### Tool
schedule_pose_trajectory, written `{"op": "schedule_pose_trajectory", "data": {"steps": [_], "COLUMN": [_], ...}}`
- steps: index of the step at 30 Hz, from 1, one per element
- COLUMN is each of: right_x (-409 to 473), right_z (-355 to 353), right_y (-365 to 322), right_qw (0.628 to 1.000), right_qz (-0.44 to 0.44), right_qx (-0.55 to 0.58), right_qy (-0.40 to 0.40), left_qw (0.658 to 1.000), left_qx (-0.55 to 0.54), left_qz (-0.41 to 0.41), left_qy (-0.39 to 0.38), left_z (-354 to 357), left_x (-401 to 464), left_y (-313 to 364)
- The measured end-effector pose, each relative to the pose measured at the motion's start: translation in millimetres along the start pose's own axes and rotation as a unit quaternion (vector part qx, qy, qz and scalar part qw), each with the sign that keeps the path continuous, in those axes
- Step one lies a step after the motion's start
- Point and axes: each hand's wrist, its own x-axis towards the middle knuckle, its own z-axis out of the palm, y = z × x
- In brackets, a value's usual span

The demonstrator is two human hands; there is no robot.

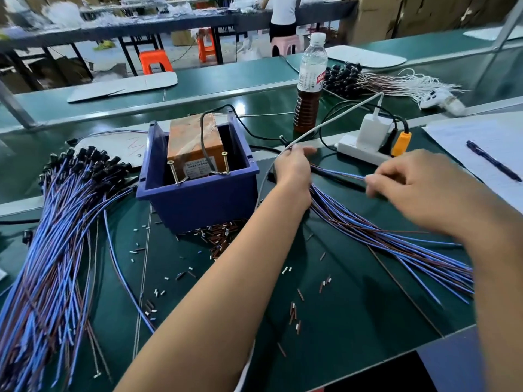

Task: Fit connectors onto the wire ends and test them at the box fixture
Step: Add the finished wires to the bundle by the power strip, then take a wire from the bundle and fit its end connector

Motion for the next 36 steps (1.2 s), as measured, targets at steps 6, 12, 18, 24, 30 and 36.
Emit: {"op": "schedule_pose_trajectory", "data": {"steps": [6, 12, 18, 24, 30, 36], "right_x": [5.1, 5.8, 4.8, -3.4, -19.8, -25.2], "right_z": [28.5, 52.9, 56.1, 60.6, 85.8, 129.1], "right_y": [12.6, 14.0, 8.4, -41.1, -113.3, -180.6], "right_qw": [0.986, 0.995, 0.998, 0.950, 0.902, 0.883], "right_qz": [0.067, 0.065, 0.043, -0.130, -0.275, -0.353], "right_qx": [-0.051, -0.065, 0.012, 0.232, 0.326, 0.233], "right_qy": [-0.146, -0.047, 0.047, 0.163, 0.067, -0.202], "left_qw": [0.980, 0.982, 0.981, 0.934, 0.908, 0.953], "left_qx": [0.178, 0.172, 0.178, 0.310, 0.299, 0.272], "left_qz": [0.067, 0.046, -0.027, -0.010, 0.002, 0.079], "left_qy": [0.065, 0.059, -0.078, -0.179, -0.295, -0.104], "left_z": [-9.9, -10.8, -18.0, -74.1, -190.7, -301.1], "left_x": [6.0, -5.8, -46.6, -77.7, -103.3, -109.5], "left_y": [-15.9, -15.8, 1.9, 35.3, 61.0, 73.3]}}
